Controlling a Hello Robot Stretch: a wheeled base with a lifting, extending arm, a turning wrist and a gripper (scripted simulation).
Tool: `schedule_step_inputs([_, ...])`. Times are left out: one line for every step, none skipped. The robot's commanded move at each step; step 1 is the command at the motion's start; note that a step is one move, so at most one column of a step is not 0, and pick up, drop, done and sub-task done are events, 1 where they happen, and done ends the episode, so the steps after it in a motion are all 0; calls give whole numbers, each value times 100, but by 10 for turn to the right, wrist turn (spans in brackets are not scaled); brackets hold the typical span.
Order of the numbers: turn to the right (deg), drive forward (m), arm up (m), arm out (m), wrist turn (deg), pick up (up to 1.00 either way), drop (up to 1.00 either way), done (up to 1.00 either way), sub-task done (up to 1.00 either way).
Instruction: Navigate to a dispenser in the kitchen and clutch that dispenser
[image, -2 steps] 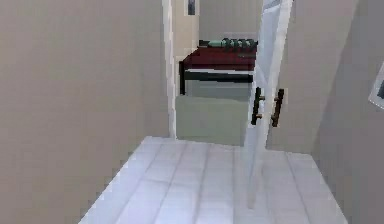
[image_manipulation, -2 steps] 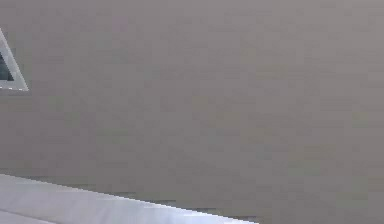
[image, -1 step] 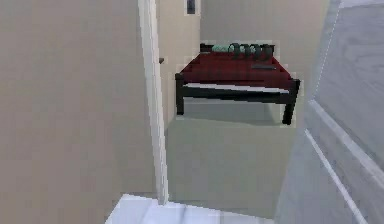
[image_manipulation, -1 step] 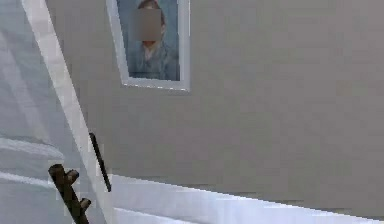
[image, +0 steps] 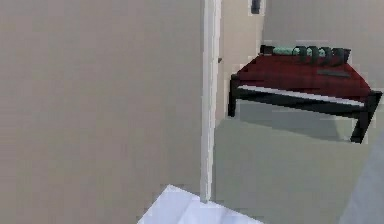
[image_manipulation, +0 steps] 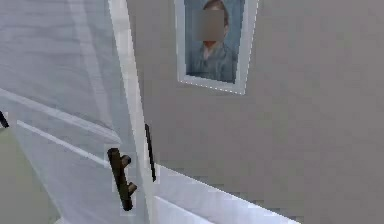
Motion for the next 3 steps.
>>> schedule_step_inputs([0,5,0,0,0,0,0,0,0])
schedule_step_inputs([240,0,0,0,0,0,0,0,0])
schedule_step_inputs([0,100,0,0,0,0,0,0,0])
